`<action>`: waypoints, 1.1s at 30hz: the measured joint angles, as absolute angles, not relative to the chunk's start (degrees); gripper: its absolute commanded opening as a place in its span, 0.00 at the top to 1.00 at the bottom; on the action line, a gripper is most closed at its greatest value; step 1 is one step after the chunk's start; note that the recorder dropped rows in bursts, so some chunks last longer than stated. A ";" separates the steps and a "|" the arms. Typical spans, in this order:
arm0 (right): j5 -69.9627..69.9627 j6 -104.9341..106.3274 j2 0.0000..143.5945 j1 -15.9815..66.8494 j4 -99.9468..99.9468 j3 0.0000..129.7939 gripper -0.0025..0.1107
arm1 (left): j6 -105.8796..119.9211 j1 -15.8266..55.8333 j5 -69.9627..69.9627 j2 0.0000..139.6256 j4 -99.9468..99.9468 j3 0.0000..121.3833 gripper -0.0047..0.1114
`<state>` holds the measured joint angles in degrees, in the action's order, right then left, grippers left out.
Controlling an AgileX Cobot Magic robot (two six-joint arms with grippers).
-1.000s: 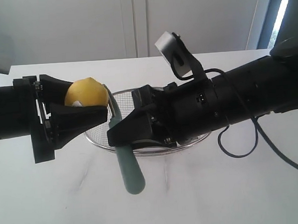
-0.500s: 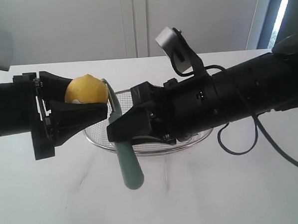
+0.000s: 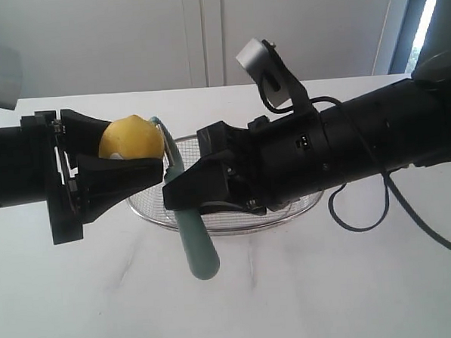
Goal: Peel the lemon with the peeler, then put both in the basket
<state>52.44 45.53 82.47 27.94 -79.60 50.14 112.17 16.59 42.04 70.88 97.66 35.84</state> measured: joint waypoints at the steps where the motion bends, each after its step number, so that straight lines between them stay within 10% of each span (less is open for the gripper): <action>1: 52.31 45.53 82.47 27.94 -79.72 50.14 0.98 | 112.17 16.59 42.04 70.88 97.66 35.84 0.96; 33: 45.75 41.08 70.37 25.65 -69.90 49.62 0.98 | 112.17 16.59 41.27 70.88 97.29 35.84 0.96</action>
